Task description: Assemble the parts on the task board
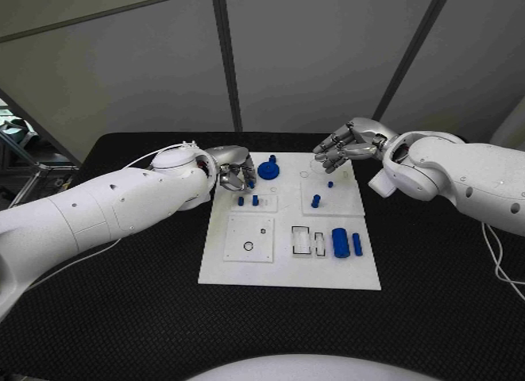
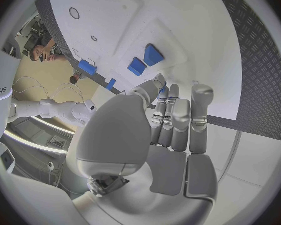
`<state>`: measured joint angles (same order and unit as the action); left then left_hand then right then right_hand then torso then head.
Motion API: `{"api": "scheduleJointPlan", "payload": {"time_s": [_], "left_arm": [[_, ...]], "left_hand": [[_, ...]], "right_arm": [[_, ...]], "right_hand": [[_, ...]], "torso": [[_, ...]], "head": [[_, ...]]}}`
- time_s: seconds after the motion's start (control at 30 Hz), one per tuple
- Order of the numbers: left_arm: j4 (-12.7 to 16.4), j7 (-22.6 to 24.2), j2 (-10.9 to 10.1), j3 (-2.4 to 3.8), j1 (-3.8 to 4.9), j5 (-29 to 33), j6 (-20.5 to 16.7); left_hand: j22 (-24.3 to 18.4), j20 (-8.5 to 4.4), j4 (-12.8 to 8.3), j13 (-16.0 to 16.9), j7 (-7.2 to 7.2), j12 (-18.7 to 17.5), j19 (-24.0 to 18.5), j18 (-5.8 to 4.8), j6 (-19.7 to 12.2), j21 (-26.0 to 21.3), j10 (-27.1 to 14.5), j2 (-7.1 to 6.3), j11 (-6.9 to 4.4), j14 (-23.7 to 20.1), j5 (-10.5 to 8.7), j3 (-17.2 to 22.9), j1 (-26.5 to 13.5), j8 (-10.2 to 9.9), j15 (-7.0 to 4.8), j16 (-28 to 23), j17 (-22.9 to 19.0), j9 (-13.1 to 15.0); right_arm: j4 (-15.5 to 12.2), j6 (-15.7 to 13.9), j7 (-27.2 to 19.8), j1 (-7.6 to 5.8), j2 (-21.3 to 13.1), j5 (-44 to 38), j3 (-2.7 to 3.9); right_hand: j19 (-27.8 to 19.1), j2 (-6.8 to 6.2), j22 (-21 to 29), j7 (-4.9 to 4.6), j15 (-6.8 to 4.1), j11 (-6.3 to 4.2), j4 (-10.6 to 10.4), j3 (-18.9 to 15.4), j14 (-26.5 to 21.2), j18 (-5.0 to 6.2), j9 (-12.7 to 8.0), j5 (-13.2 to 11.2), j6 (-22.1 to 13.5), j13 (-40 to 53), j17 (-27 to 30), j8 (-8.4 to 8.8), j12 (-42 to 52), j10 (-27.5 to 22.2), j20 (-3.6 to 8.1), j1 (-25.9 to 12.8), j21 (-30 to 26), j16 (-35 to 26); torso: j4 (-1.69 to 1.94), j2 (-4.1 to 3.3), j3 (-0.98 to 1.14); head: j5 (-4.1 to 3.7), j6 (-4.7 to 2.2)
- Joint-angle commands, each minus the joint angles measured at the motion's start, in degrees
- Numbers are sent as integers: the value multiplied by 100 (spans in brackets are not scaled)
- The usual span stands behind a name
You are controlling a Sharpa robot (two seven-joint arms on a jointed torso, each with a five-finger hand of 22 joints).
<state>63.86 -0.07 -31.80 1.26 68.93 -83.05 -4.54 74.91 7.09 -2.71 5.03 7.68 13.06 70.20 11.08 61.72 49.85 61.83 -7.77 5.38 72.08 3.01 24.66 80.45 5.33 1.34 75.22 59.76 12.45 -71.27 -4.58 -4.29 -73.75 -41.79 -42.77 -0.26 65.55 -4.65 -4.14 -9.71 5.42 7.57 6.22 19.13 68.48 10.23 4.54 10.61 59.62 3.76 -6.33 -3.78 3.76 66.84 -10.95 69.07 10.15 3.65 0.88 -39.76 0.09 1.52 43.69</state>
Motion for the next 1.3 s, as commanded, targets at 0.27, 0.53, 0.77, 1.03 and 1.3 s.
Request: {"api": "scheduleJointPlan", "payload": {"time_s": [0.27,0.53,0.77,1.03,1.3], "left_arm": [[14,-2,-4,3,5,19,-25],[6,-13,-11,3,5,19,-47],[30,-27,-91,4,4,19,-140],[166,44,-401,161,2,322,-431],[337,179,-874,369,14,1684,-556]], "left_hand": [[99,78,29,-42,-114,-142,-27,-330,-472,-46,-85,-140,93,-41,-23,-65,-66,-195,79,-37,-76,-158],[80,130,71,-77,-230,-259,-56,-311,-1008,-132,-191,-227,141,-98,-25,-187,-88,-191,123,-64,-207,-383],[46,156,95,-95,-253,-331,-97,-294,-1127,-238,-310,-242,176,-133,-26,-291,-51,-171,149,-83,-288,-464],[-224,197,154,-103,-259,-410,-441,-174,-1076,-952,-495,-200,219,-545,-25,-452,22,-125,184,-426,-918,-540],[-571,151,235,-31,-131,-236,-760,-46,-718,-1735,-190,-54,134,-1131,-20,-451,83,25,116,-1132,-1934,-533]], "right_arm": [[-1,2,-42,-12,4,1,3],[5,-27,-25,-12,1,-51,3],[-5,-154,-38,-12,-17,-478,3],[-61,-517,58,-11,-97,-1915,3],[-190,-839,368,-6,-230,-3823,3]], "right_hand": [[64,25,13,-21,-21,-23,29,-10,0,21,6,24,41,0,17,2,-11,0,-1,-19,-44,-5],[64,15,15,-24,-19,-21,33,-15,-3,20,4,23,35,-2,21,6,-14,-7,-1,-22,-49,-7],[232,0,-19,-25,-73,-21,150,16,157,33,6,22,65,-6,-7,1,-18,-92,51,104,17,50],[1196,27,-431,133,-480,-248,456,102,1286,11,41,-19,354,23,-422,-51,60,304,460,432,809,559],[1552,-34,-1741,276,-727,-402,597,376,1742,-113,20,-34,558,11,-1569,3,-13,616,712,289,2441,1748]], "torso": [[0,1,1],[-4,3,1],[3,9,1],[1,17,0],[5,41,3]], "head": [[2,4],[4,3],[5,-17],[-22,-90],[-214,-195]]}}
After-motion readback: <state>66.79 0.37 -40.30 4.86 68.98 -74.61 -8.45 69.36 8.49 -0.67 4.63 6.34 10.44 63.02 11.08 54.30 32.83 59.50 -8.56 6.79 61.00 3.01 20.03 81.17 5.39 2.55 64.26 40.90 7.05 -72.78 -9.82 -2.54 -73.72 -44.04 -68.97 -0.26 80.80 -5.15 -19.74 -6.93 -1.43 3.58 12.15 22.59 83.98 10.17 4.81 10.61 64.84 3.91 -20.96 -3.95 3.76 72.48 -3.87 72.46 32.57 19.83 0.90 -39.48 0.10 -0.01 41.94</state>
